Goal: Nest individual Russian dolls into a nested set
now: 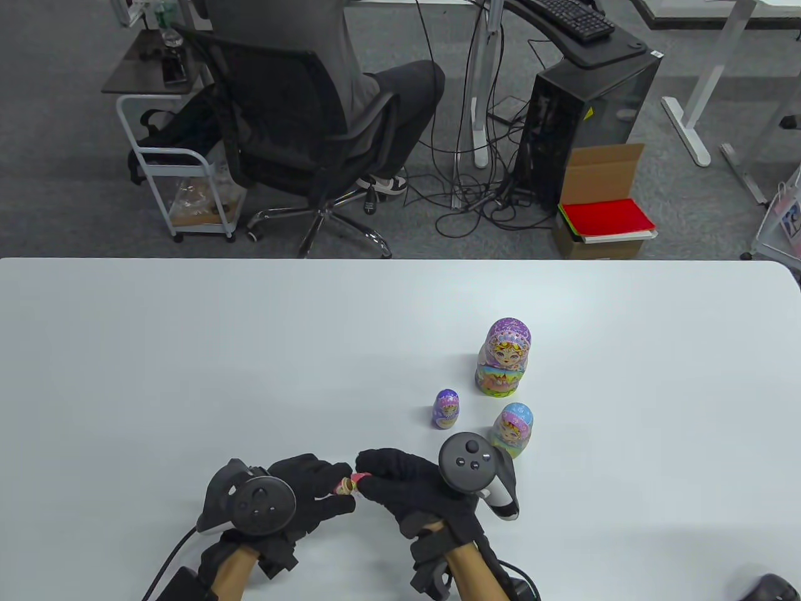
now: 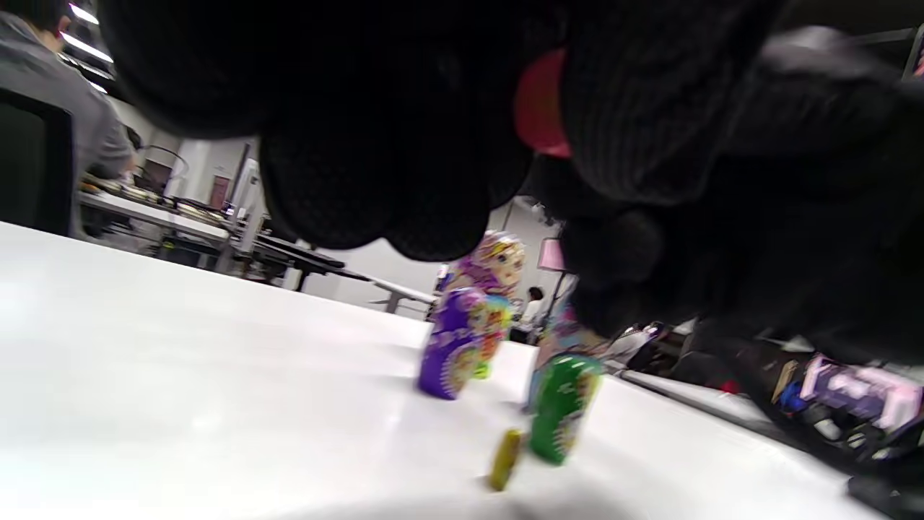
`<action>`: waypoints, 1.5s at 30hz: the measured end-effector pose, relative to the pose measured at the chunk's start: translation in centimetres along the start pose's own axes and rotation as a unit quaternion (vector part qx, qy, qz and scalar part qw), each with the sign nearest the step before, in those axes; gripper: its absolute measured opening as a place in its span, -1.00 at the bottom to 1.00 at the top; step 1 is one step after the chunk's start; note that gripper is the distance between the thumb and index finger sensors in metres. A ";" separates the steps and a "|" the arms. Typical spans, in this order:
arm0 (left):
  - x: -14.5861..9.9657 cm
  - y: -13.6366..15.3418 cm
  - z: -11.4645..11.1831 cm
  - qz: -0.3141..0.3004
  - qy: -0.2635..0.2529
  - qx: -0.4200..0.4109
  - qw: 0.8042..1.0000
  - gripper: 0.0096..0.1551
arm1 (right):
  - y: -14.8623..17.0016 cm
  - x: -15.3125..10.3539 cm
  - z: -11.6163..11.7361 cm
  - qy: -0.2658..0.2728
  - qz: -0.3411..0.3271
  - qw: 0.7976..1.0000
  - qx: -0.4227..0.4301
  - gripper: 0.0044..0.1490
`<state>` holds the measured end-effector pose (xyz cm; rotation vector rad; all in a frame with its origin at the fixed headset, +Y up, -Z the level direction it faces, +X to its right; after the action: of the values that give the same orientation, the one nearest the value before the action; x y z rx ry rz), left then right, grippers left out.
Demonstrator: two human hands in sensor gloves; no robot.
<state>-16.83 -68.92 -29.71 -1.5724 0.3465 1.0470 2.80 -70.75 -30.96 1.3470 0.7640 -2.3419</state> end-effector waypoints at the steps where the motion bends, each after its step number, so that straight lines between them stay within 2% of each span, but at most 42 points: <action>1: 0.0 0.7 -0.2 0.012 0.006 0.011 1.000 -0.34 | -1.0 -0.4 -0.3 0.013 0.006 0.997 -0.071 -0.38; 2: 0.0 1.4 -0.3 0.025 0.016 0.015 0.999 -0.33 | -2.0 -0.6 -0.2 0.014 0.013 0.989 -0.144 -0.38; 3: -0.1 1.8 -0.3 0.032 0.014 0.015 0.999 -0.33 | -2.4 -0.8 0.0 0.010 0.016 0.984 -0.177 -0.38; 5: -0.3 3.2 0.1 0.061 -0.003 0.017 0.998 -0.33 | -3.8 -1.0 2.2 -0.014 0.027 0.950 -0.312 -0.38; 6: -0.4 3.5 0.3 0.068 -0.010 0.019 0.997 -0.32 | -3.9 -0.9 3.0 -0.018 0.027 0.941 -0.337 -0.38; 8: -0.7 4.4 0.6 0.081 -0.024 0.013 0.996 -0.32 | -4.3 -0.1 6.2 -0.049 0.022 0.903 -0.426 -0.38; 12: -1.0 4.7 0.8 0.084 -0.038 0.010 0.996 -0.32 | -4.5 0.6 11.0 -0.099 0.008 0.823 -0.560 -0.38; 14: -0.9 4.6 0.6 0.083 -0.035 0.008 0.996 -0.32 | -4.4 0.8 11.9 -0.103 0.006 0.806 -0.582 -0.38; 16: -0.8 4.3 0.2 0.080 -0.028 0.011 0.996 -0.32 | -4.1 0.9 12.6 -0.115 0.008 0.803 -0.584 -0.37; 22: -0.7 4.2 0.0 0.079 -0.026 0.009 0.997 -0.32 | -3.3 1.0 12.0 -0.128 0.019 0.831 -0.540 -0.31; 25: -0.8 4.4 0.0 0.082 -0.025 0.010 0.996 -0.32 | -3.7 0.7 9.8 -0.107 0.022 0.857 -0.504 -0.28; 27: -0.8 4.5 0.0 0.084 -0.023 0.010 0.996 -0.32 | -4.4 0.3 7.0 -0.050 0.027 0.875 -0.480 -0.32; 30: -0.7 4.6 -0.2 0.086 -0.017 0.016 0.996 -0.32 | -4.6 -0.5 3.0 0.044 0.055 0.861 -0.504 -0.34; 32: -0.6 4.6 -0.4 0.087 -0.011 0.020 0.996 -0.32 | -3.6 -0.5 2.2 0.041 0.081 0.858 -0.506 -0.34; 34: -0.5 4.5 -0.7 0.087 -0.004 0.022 0.996 -0.32 | -2.0 0.0 2.8 0.008 0.103 0.857 -0.505 -0.34; 37: -0.5 4.3 -0.9 0.085 0.001 0.024 0.996 -0.31 | -0.7 0.8 4.0 -0.034 0.130 0.826 -0.547 -0.33; 39: -0.5 4.2 -0.9 0.083 0.002 0.026 0.996 -0.32 | -0.6 1.1 4.3 -0.036 0.137 0.813 -0.565 -0.32; 42: -0.5 4.2 -1.0 0.081 0.004 0.025 0.996 -0.31 | -0.5 1.3 4.5 -0.036 0.149 0.809 -0.567 -0.32; 45: -0.4 4.1 -1.3 0.080 0.012 0.026 0.996 -0.32 | 0.0 1.7 4.8 -0.044 0.166 0.796 -0.580 -0.32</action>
<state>-19.42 -71.43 -32.12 -1.5300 0.5186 1.1330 -1.32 -73.65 -30.50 0.6808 1.4286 -1.1623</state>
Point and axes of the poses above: the tracker on the back of each hand, its own y axis roughly to the little-finger side, its own x axis roughly from the wrist to the fingertips, z = x × y, the point moved 4 cm from there along x, roughly from the wrist to the fingertips, and after that the axes turned 3 degrees about -y, right-handed, at the moved point
